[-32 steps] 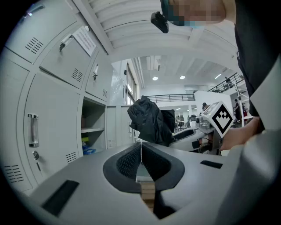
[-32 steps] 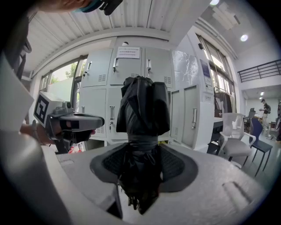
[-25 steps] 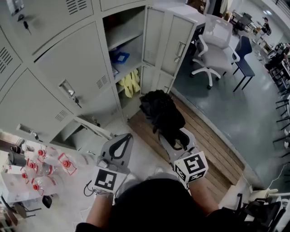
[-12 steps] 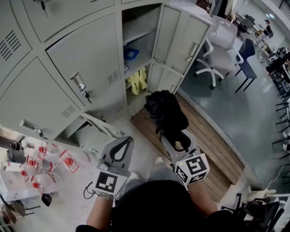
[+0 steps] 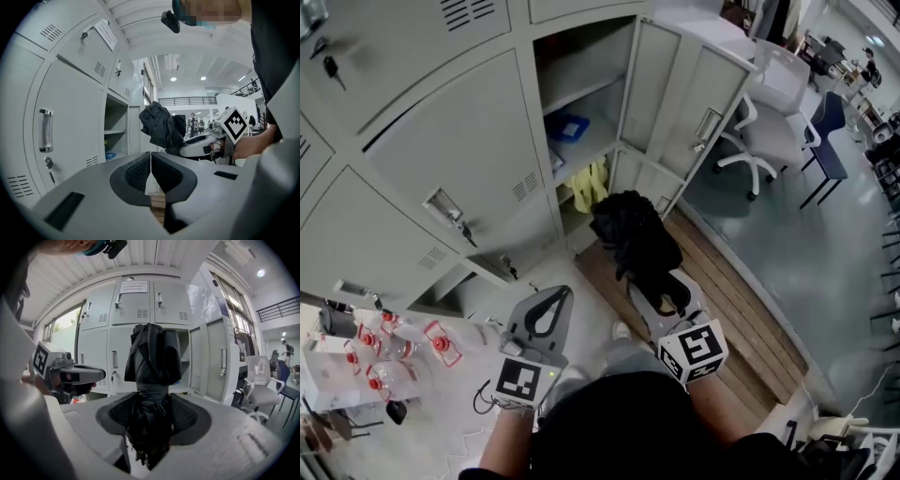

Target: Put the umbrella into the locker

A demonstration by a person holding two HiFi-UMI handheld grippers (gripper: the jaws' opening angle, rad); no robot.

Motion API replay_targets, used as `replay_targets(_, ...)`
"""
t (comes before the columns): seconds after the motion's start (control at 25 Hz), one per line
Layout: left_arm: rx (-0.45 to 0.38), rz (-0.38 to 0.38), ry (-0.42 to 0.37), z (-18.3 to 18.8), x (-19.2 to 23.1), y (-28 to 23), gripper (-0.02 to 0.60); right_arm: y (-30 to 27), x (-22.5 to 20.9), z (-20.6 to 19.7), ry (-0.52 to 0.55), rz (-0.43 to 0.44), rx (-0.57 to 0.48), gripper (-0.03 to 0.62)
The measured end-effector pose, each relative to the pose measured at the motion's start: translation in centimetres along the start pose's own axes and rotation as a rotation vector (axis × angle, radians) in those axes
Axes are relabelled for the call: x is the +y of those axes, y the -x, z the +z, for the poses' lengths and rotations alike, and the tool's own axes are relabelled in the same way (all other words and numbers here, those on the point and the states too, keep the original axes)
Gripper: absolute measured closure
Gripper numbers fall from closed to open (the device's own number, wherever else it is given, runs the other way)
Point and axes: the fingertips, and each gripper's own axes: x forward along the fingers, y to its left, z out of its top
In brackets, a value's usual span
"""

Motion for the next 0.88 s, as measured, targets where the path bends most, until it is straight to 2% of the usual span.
replay_targets(0.4, 0.046, 0.162, -0.009, 1.9, 1.6, -8.1, 0.571, -4.2, -8.6, 0.2, -0.019, 0.124, 0.012, 0.382)
replay_targets(0.52, 0.047, 0.188, 0.000, 1.8, 1.3, -9.7, 0.571, -5.6, -10.6, 0.0, -0.028, 0.158, 0.028, 0.382)
replay_targets(0.64, 0.066, 0.198, -0.044, 0.5, 1.2, -10.8, 0.571, -7.1, -11.9, -0.3, -0.025, 0.182, 0.041, 0.382)
replay_targets(0.76, 0.088, 0.225, 0.024, 0.7, 1.7, -11.8, 0.571, -8.8, -12.6, -0.4, -0.024, 0.195, 0.056, 0.382)
replay_targets(0.88, 0.090, 0.240, 0.034, 1.0, 3.0, -12.4, 0.571, -10.6, -12.9, -0.6, -0.034, 0.205, 0.073, 0.382)
